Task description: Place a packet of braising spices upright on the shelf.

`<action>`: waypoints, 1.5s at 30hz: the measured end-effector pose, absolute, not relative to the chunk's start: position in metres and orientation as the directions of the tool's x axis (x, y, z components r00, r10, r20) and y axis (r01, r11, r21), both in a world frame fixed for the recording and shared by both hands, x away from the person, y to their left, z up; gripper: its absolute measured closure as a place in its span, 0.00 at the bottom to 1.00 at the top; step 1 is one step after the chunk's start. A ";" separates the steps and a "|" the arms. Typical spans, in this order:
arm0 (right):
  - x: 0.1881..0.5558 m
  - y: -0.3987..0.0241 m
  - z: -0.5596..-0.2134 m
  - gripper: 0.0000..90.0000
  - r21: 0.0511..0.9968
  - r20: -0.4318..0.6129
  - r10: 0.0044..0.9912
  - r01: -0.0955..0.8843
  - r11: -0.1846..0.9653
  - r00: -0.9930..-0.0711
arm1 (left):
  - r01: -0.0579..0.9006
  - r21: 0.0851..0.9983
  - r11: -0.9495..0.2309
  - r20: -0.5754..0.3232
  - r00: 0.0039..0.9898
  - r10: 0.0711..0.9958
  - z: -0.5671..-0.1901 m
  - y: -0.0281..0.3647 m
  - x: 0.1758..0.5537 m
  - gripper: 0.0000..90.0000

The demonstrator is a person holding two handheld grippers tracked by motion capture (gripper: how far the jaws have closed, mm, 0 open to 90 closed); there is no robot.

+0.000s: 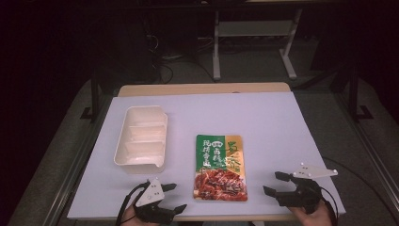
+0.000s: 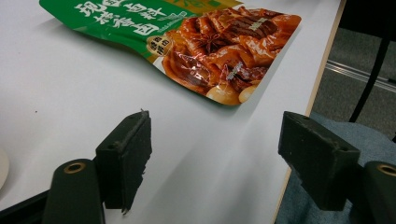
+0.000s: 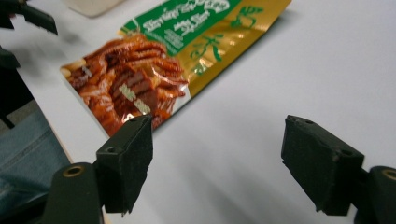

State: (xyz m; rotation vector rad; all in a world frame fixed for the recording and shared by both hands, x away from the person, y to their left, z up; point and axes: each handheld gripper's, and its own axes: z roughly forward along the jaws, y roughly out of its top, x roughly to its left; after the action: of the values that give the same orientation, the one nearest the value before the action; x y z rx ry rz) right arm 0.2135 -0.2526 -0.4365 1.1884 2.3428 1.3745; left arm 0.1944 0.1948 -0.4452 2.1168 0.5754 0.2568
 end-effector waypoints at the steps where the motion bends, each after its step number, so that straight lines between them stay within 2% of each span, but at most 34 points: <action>1: 0.214 -0.253 -0.436 0.27 0.797 0.230 0.710 0.547 0.255 -0.666 | 0.307 0.817 -0.488 -0.032 0.870 0.492 -0.445 0.195 0.194 0.30; 6: 0.213 -0.247 -0.437 0.27 0.793 0.212 0.709 0.542 0.278 -0.673 | 0.313 0.825 -0.471 -0.045 0.866 0.497 -0.444 0.197 0.195 0.37; 8: 0.213 -0.246 -0.437 0.27 0.793 0.203 0.709 0.539 0.286 -0.675 | 0.349 0.824 -0.446 -0.083 0.853 0.514 -0.442 0.196 0.197 0.39; 9: 0.213 -0.245 -0.437 0.27 0.791 0.201 0.708 0.538 0.290 -0.677 | 0.358 0.825 -0.438 -0.093 0.850 0.519 -0.442 0.196 0.198 0.42; 13: 0.215 -0.245 -0.436 0.27 0.797 0.193 0.703 0.528 0.294 -0.684 | 0.362 0.820 -0.443 -0.088 0.845 0.528 -0.439 0.192 0.200 0.48; 15: 0.216 -0.246 -0.435 0.29 0.796 0.189 0.702 0.525 0.300 -0.687 | 0.363 0.823 -0.438 -0.091 0.844 0.529 -0.437 0.190 0.202 0.57; 19: 0.219 -0.247 -0.435 0.30 0.782 0.140 0.705 0.515 0.351 -0.695 | 0.351 0.823 -0.448 -0.080 0.851 0.520 -0.432 0.181 0.207 0.65; 26: 0.227 -0.248 -0.436 0.28 0.767 0.176 0.688 0.536 0.352 -0.704 | 0.338 0.809 -0.482 -0.073 0.870 0.488 -0.433 0.159 0.216 0.72; 33: 0.222 -0.250 -0.435 0.27 0.781 0.175 0.688 0.525 0.339 -0.704 | 0.349 0.781 -0.517 -0.060 0.867 0.494 -0.434 0.141 0.228 0.89; 41: 0.222 -0.249 -0.434 0.25 0.782 0.185 0.683 0.527 0.334 -0.707 | 0.343 0.762 -0.550 -0.037 0.870 0.492 -0.429 0.127 0.243 1.00; 45: 0.220 -0.249 -0.432 0.25 0.793 0.186 0.678 0.516 0.324 -0.711 | 0.343 0.730 -0.591 -0.022 0.876 0.481 -0.429 0.114 0.251 1.00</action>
State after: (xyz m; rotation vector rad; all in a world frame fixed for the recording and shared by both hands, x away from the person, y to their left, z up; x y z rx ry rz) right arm 0.2195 -0.2487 -0.4317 1.0978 2.4044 1.3361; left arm 0.2508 0.1144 -0.4292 2.2575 0.5905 0.2260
